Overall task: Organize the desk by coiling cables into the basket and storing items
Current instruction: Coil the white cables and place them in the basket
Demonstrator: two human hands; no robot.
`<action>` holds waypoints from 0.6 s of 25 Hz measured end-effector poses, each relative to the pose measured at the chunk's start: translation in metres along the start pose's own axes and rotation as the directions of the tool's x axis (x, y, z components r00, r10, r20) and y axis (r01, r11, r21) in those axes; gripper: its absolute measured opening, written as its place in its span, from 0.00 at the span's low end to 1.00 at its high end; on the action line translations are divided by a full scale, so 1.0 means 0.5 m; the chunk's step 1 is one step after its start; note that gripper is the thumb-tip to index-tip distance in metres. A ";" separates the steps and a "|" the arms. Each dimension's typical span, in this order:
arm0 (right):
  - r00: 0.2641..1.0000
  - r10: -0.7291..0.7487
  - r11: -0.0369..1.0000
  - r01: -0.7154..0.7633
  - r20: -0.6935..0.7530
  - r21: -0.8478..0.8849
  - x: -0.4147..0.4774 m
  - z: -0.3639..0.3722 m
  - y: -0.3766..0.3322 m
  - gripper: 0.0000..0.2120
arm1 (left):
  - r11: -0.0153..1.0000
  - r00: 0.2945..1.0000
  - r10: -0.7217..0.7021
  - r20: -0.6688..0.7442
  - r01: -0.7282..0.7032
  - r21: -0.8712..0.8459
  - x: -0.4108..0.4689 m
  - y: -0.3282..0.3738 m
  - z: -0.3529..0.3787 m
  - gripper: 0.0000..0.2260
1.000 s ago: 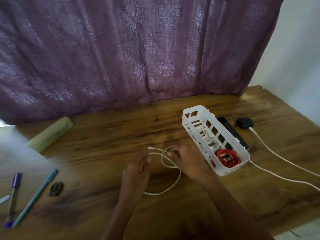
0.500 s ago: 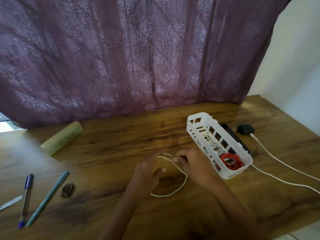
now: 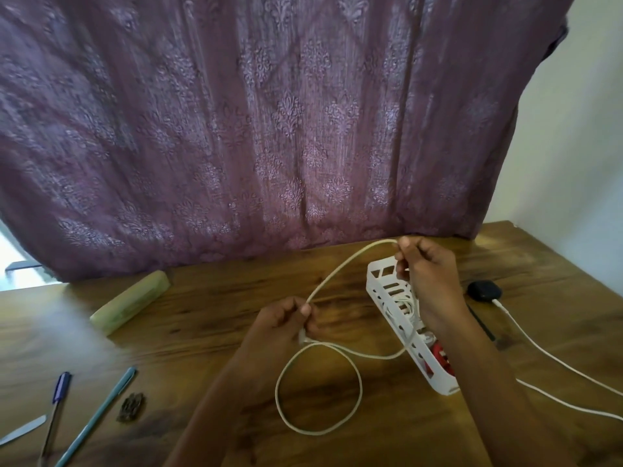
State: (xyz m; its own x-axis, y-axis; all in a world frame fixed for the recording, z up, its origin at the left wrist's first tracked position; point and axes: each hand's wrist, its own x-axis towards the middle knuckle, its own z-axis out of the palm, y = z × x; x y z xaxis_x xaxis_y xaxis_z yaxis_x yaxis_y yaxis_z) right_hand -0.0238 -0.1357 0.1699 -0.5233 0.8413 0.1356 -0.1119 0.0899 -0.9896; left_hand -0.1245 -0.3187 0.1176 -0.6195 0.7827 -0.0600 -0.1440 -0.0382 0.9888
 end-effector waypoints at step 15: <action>0.765 -0.487 0.474 0.636 0.421 -0.609 -0.071 0.082 0.100 0.12 | 0.856 0.967 0.232 -0.103 -0.253 -0.451 0.048 0.168 0.029 0.14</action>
State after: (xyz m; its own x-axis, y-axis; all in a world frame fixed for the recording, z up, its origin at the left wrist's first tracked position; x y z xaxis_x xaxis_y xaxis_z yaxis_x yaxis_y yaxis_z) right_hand -0.0456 -0.1830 0.1177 -0.7017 0.3756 0.6055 0.1280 0.9024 -0.4115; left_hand -0.1404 -0.2942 0.2013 -0.7120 0.6844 0.1572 -0.3142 -0.5107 0.8003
